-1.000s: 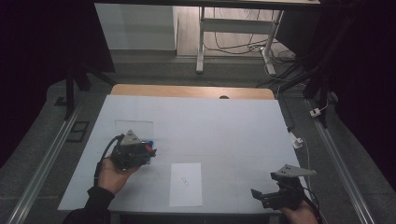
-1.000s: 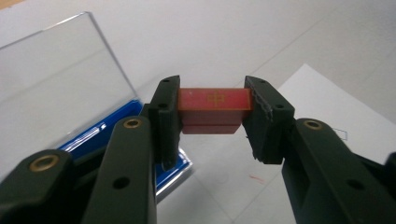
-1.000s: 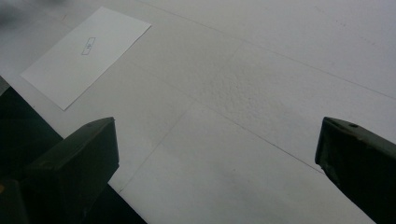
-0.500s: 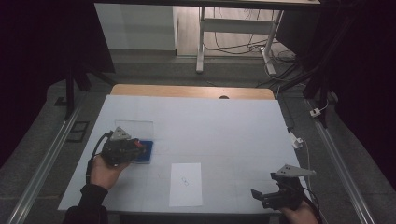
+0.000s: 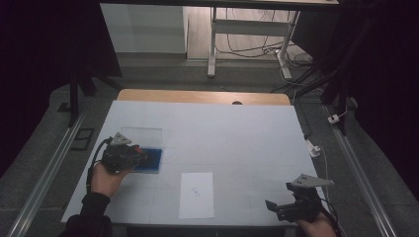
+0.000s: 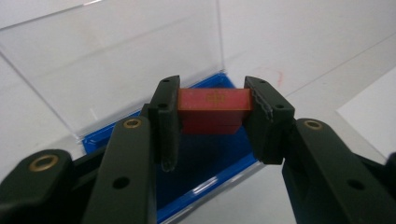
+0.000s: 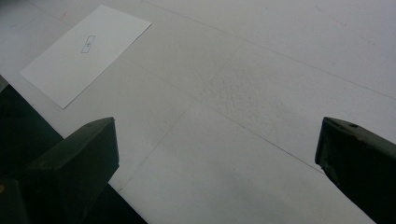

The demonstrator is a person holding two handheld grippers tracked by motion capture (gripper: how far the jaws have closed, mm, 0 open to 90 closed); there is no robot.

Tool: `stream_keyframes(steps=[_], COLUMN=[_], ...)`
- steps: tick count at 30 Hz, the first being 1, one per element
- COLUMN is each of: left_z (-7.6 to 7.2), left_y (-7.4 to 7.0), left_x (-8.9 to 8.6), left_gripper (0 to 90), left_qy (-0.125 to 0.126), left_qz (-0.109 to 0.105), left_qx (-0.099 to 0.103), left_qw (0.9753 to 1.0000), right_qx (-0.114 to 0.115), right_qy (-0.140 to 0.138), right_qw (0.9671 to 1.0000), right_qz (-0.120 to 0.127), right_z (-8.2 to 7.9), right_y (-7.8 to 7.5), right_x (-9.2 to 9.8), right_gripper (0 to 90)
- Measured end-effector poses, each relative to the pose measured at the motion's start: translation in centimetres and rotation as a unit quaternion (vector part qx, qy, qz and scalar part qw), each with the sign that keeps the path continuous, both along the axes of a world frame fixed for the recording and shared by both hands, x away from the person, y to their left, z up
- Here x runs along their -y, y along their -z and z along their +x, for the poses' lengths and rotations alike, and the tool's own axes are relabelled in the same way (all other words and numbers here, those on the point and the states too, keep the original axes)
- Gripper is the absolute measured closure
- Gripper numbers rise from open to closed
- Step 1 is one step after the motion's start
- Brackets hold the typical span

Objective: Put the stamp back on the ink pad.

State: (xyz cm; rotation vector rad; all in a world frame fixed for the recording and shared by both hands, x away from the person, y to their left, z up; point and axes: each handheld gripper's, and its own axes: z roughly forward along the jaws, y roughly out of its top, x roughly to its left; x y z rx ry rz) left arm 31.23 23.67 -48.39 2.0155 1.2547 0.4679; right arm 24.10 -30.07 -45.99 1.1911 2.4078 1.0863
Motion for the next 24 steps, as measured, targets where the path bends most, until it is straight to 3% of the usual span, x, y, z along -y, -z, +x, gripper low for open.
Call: stream_keyframes(steps=[11, 24], left_z=[0.8, 1.5], left_y=[1.1, 2.1], left_x=[-0.9, -0.5], left_gripper=[58.2, 58.2], left_qy=[-0.016, -0.001], left_qz=[0.007, 0.02], left_qx=[-0.011, -0.025], left_qw=[0.9998, 0.9995], right_qx=[0.0, -0.001], right_qy=[0.0, -0.002], right_qw=[1.0, 1.0], right_qz=[-0.001, -0.005], right_z=[0.0, 0.0], right_y=[0.0, 0.0], right_x=[0.0, 0.0], right_gripper=[0.0, 0.0])
